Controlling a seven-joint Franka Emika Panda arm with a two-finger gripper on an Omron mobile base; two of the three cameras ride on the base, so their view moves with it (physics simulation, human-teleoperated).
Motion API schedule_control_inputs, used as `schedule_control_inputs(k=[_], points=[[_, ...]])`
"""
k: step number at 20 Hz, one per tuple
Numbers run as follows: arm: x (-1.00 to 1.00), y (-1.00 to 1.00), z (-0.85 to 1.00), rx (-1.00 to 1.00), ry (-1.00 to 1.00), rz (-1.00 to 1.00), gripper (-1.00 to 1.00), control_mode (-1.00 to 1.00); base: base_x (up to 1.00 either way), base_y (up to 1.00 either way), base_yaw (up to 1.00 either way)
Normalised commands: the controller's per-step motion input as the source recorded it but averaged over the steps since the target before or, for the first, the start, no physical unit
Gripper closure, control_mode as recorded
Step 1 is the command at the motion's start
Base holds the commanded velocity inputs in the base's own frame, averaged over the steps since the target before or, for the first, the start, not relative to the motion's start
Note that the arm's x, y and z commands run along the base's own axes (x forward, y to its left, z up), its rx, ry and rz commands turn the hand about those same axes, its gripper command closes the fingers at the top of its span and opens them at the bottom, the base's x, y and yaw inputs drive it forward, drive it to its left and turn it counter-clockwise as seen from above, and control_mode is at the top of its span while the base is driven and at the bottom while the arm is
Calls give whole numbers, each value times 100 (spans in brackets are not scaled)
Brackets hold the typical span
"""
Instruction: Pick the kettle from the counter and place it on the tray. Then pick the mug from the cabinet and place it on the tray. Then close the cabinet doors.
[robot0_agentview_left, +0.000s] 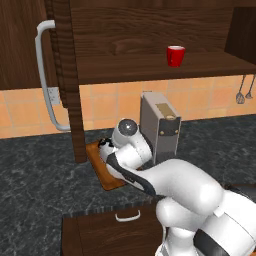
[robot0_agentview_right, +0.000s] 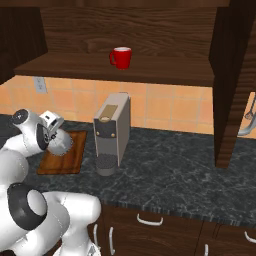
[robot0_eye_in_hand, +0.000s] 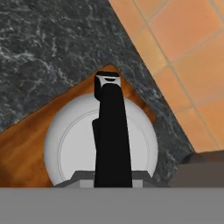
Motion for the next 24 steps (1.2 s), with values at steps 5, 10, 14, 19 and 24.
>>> schedule_control_inputs(k=[5,10,14,19,24], points=[[53,22,-4,0,9,0,100,-100,0,0,0],[40,5,-12,0,4,0,100,-100,0,0,0],[28,0,-13,0,0,0,100,-100,0,0,0],[15,0,-26,0,0,0,100,-100,0,0,0],[9,0,-30,0,0,0,100,-100,0,0,0]])
